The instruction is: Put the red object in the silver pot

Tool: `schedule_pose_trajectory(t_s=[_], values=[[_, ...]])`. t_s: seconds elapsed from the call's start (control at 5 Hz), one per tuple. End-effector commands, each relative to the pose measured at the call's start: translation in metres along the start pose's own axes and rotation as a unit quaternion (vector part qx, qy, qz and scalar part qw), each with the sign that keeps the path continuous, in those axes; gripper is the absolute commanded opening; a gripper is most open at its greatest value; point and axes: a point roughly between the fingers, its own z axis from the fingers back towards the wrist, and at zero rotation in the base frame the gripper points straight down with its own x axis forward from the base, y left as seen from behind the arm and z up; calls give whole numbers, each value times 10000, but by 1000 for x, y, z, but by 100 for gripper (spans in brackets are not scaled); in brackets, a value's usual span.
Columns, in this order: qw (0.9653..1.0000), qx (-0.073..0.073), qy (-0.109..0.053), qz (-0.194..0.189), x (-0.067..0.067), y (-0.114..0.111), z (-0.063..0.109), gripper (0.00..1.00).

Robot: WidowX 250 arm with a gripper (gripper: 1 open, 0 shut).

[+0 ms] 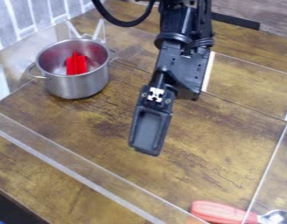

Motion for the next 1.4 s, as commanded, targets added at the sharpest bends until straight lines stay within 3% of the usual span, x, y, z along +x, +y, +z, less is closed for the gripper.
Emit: schedule_pose_trajectory(t_s=[0.0, 0.6, 0.8, 1.0, 1.2], values=[[9993, 319, -87, -157, -6, -15, 22, 0], [9986, 362, -6, -384, 0, -20, 22, 0], [9988, 336, -296, -191, 7, -21, 21, 0], [9977, 316, -591, -19, 15, -22, 21, 100], [9976, 351, -588, -92, 9, -22, 19, 100]])
